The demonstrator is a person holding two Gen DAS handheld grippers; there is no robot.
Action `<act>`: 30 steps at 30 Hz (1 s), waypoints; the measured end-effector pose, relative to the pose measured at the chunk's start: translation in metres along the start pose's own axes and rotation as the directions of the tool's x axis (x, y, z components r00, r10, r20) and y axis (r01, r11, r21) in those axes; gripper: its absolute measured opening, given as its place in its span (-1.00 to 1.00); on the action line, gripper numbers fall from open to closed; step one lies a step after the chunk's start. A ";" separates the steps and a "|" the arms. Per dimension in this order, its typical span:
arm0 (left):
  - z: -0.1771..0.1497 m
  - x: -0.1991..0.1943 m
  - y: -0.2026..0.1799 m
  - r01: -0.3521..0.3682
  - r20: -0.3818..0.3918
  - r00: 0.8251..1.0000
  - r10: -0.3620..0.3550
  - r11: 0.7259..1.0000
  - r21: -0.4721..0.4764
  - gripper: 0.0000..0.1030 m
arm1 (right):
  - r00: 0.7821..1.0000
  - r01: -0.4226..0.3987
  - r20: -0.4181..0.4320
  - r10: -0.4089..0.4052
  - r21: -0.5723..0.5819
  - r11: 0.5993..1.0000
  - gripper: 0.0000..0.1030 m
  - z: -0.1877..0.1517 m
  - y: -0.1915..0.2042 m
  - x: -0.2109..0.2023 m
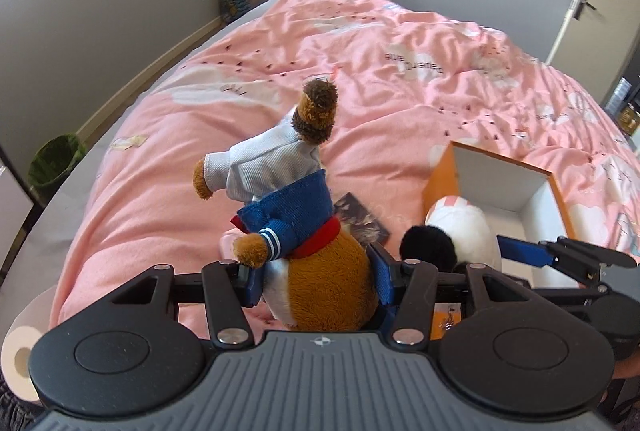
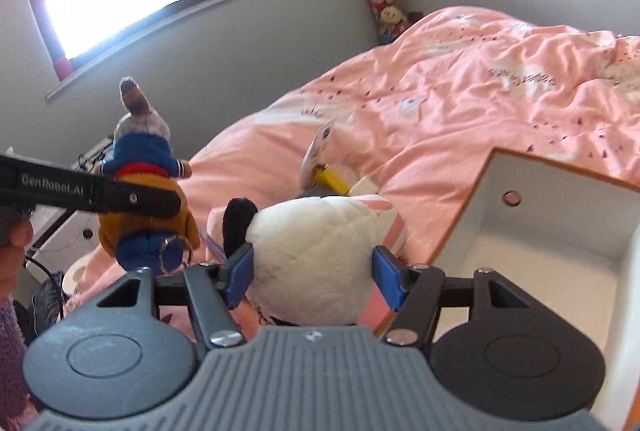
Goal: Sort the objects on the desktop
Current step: 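Lift both plushes and carry them over the open cardboard box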
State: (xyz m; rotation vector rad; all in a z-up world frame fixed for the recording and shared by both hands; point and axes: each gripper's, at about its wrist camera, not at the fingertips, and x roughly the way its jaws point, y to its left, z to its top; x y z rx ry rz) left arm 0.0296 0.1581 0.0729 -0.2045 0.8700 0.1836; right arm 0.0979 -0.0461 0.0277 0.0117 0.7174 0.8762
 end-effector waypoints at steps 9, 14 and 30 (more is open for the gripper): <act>0.012 0.012 -0.060 0.107 0.000 0.994 -0.108 0.985 0.134 0.16 | 0.981 0.160 0.107 -0.164 0.045 0.986 0.27 0.000 -0.037 -0.052; 0.014 0.036 -0.091 0.145 -0.047 0.989 -0.138 0.966 0.214 0.16 | 0.965 0.240 0.085 -0.247 0.083 0.967 0.27 -0.011 -0.074 -0.072; -0.008 0.121 -0.172 0.329 -0.352 0.917 -0.188 0.855 0.401 0.16 | 0.974 0.162 -0.144 -0.172 -0.074 0.984 0.28 -0.039 -0.116 -0.047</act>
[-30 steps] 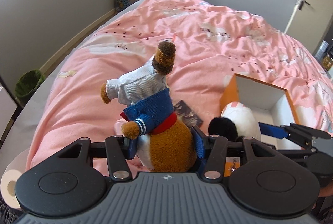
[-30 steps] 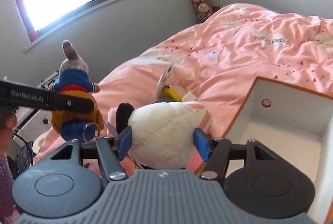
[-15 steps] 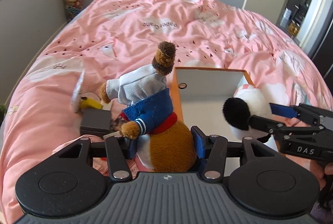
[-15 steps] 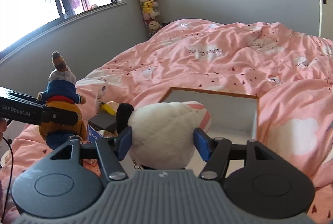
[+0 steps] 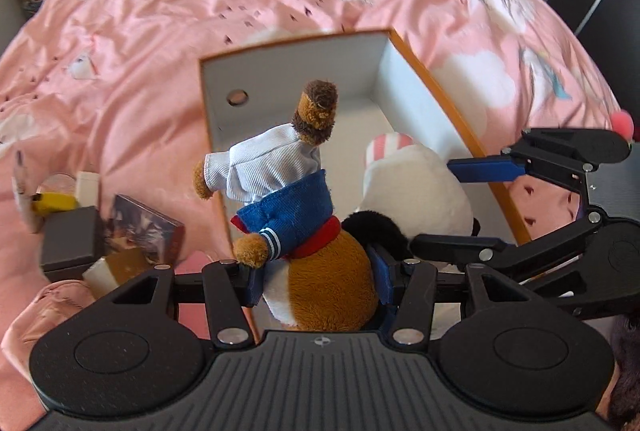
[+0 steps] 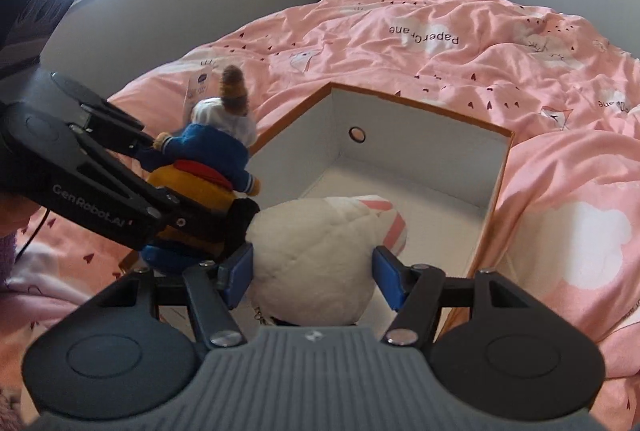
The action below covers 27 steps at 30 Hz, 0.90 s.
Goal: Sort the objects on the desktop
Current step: 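Lift both plushes and carry them over the open cardboard box, then lower both plushes into the box and open both grippers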
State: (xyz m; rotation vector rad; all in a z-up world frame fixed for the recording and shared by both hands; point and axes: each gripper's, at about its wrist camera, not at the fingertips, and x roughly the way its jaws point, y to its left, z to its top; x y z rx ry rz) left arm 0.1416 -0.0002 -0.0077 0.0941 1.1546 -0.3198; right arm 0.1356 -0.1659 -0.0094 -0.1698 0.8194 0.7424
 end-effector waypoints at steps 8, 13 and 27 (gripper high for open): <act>-0.010 0.030 -0.003 0.005 -0.140 0.990 0.008 0.996 0.093 0.16 | 0.993 -0.018 -0.114 -0.003 -0.175 0.984 0.29 -0.020 0.017 0.021; -0.013 0.039 -0.003 0.013 -0.203 0.979 0.016 0.990 0.143 0.16 | 0.993 -0.014 -0.120 -0.011 -0.205 0.979 0.30 -0.023 0.027 0.029; -0.010 0.049 -0.006 -0.009 -0.241 0.969 0.050 0.986 0.169 0.21 | 0.989 -0.102 -0.112 0.093 -0.079 0.992 0.11 -0.024 0.017 0.032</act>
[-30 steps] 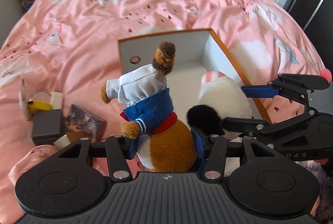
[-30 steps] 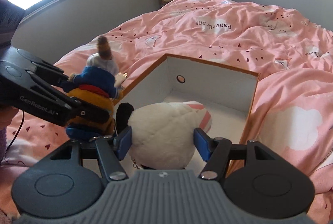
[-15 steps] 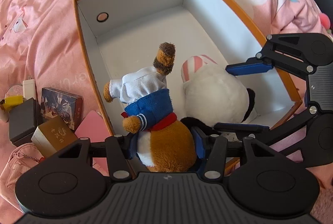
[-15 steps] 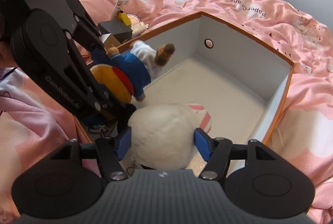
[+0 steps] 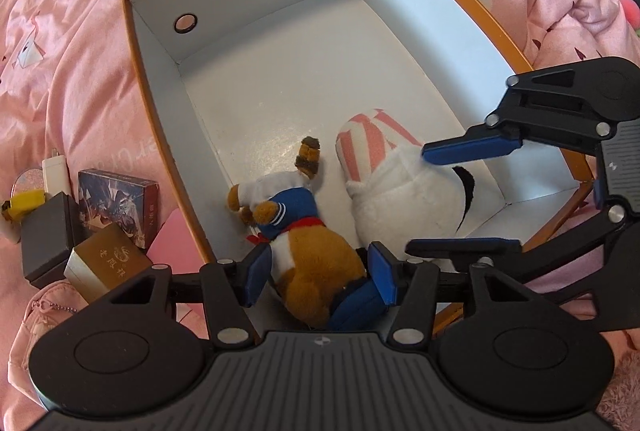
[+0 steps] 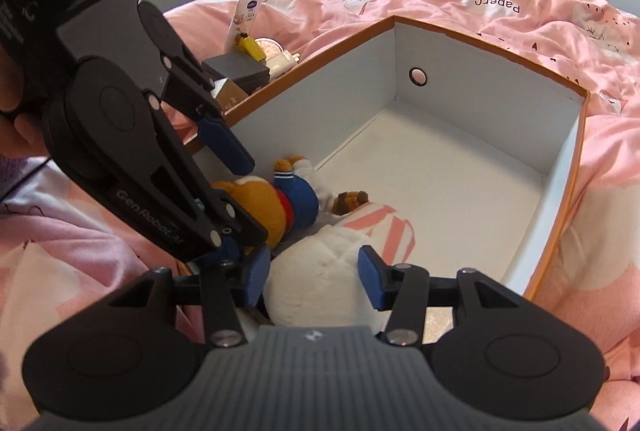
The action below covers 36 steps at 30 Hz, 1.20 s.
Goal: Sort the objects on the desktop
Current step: 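Lower both plushes into the box and open both grippers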
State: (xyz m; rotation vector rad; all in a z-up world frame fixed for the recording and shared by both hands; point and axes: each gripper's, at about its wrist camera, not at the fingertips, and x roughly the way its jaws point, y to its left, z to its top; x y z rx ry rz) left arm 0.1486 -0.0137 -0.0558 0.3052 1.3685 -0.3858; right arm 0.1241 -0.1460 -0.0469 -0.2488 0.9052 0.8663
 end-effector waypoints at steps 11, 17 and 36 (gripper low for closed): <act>-0.012 -0.036 0.015 0.028 0.165 0.986 -0.017 0.997 -0.066 0.18 | 0.999 0.040 -0.021 -0.037 0.169 0.985 0.13 0.022 -0.027 -0.004; -0.019 -0.048 0.027 0.057 0.235 0.971 -0.031 0.993 -0.106 0.15 | 0.980 0.184 -0.114 -0.164 0.189 0.965 0.14 0.034 -0.007 0.022; -0.035 -0.054 0.045 0.092 0.279 0.960 -0.030 0.973 -0.212 0.15 | 0.989 0.096 -0.140 -0.043 0.399 0.912 0.07 0.017 -0.013 0.048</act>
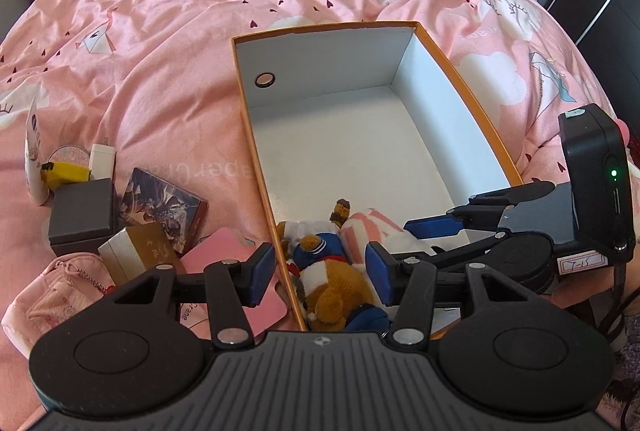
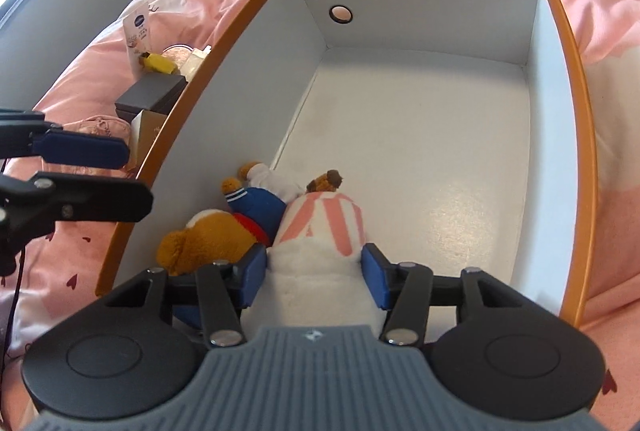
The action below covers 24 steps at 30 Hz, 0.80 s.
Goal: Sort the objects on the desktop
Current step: 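Lower both plushes into the box and open both grippers, then move both grippers back from the box to the pile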
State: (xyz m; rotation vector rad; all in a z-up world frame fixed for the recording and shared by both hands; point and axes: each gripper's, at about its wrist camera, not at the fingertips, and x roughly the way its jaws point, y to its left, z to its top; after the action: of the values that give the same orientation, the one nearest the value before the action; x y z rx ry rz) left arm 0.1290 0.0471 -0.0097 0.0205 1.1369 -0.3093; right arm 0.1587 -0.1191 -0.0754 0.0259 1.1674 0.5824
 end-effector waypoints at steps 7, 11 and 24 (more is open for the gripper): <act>-0.004 -0.006 0.000 -0.008 0.039 0.999 0.009 1.000 -0.026 0.15 | 0.998 0.043 0.050 -0.041 -0.036 0.998 0.20 -0.005 0.005 -0.009; -0.007 -0.012 0.000 -0.020 0.079 0.997 0.024 0.999 -0.048 0.15 | 0.994 0.075 0.086 -0.070 -0.065 0.995 0.31 -0.007 0.011 -0.016; -0.024 -0.038 0.007 -0.090 0.246 0.963 0.108 0.993 -0.082 0.18 | 0.942 0.101 0.331 -0.053 -0.130 0.986 0.38 -0.019 0.034 -0.056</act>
State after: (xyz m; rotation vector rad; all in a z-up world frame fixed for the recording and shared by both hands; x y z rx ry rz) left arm 0.0951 0.0666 0.0128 -0.0233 0.8914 -0.1768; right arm 0.1136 -0.1196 -0.0247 -0.0465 0.7975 0.5673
